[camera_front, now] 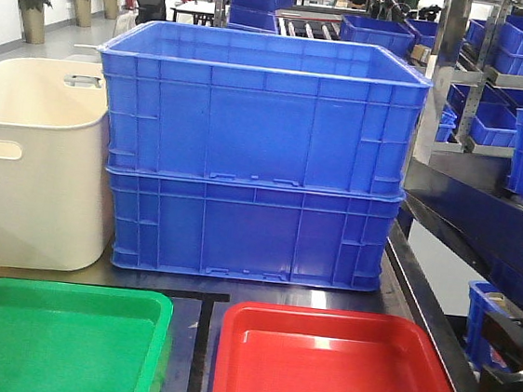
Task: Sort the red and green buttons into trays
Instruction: 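Lower green button into green tray and red button into red tray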
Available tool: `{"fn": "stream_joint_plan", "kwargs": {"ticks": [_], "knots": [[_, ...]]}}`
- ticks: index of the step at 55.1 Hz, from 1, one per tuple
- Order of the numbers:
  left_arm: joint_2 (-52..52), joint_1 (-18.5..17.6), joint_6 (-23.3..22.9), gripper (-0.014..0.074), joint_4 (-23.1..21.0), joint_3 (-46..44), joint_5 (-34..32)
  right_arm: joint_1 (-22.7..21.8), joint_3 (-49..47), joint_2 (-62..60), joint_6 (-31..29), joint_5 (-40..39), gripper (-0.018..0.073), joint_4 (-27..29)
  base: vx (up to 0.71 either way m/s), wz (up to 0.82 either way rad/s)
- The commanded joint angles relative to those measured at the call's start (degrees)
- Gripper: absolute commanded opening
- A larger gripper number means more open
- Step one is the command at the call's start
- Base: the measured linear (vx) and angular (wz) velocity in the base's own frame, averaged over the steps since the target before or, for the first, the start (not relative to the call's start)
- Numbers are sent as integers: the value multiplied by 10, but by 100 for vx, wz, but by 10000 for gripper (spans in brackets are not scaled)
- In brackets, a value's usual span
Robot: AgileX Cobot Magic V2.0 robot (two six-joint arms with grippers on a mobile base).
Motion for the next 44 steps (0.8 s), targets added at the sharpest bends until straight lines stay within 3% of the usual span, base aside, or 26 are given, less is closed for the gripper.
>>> {"fn": "stream_joint_plan", "kwargs": {"ticks": [1,23,36,44], "knots": [[-2,-4,-6,3,-5,-20,-52,0,-18,-5,-3,-58,-9,-9,0,0],[-1,-4,-6,3,-5,-20,-54,1,-18,1,-6,-84,-9,-9,0,0],[97,-4,-6,3,-5,-20,-69,2,-18,72,-5,-172,-9,-9,0,0],[162,-4,-6,3,-5,-20,-112,49,-18,136,-5,-185,-9,-9,0,0]]}}
